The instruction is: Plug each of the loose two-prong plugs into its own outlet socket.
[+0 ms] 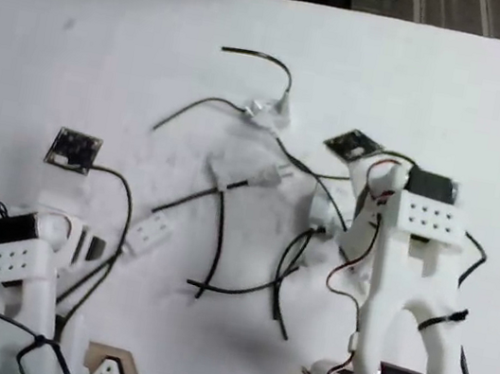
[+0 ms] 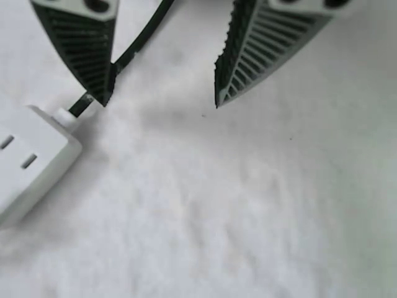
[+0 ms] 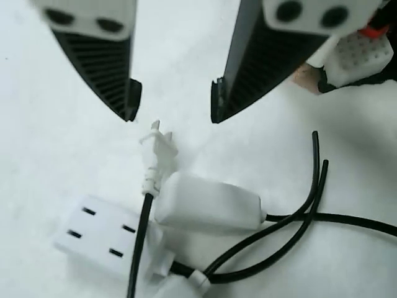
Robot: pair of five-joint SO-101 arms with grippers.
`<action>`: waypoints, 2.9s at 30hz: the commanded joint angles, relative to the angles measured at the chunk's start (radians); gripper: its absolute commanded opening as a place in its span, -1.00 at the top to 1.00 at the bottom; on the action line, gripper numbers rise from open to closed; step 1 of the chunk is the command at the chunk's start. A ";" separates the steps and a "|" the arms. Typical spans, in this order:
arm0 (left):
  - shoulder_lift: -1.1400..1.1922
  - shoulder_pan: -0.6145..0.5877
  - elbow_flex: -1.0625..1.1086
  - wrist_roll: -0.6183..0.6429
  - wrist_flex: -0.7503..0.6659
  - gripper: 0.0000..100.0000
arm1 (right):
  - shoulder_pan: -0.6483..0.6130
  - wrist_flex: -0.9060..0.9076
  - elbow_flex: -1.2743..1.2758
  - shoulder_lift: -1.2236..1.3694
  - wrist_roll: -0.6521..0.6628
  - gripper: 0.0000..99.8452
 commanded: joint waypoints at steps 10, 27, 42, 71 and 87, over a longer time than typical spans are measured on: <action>-0.018 -0.005 -0.002 0.003 -0.014 0.49 | 0.001 -0.170 0.176 -0.010 0.140 0.64; -0.018 -0.005 -0.002 0.003 -0.012 0.49 | 0.010 -0.305 0.224 -0.007 0.140 0.64; -0.018 -0.005 0.000 0.003 -0.011 0.49 | 0.025 -0.331 0.146 0.222 0.084 0.72; -0.018 -0.005 0.000 0.003 -0.009 0.49 | 0.067 -0.384 0.169 0.251 0.084 0.65; -0.018 -0.005 0.000 0.003 -0.009 0.49 | -0.047 -0.386 0.224 0.248 0.083 0.91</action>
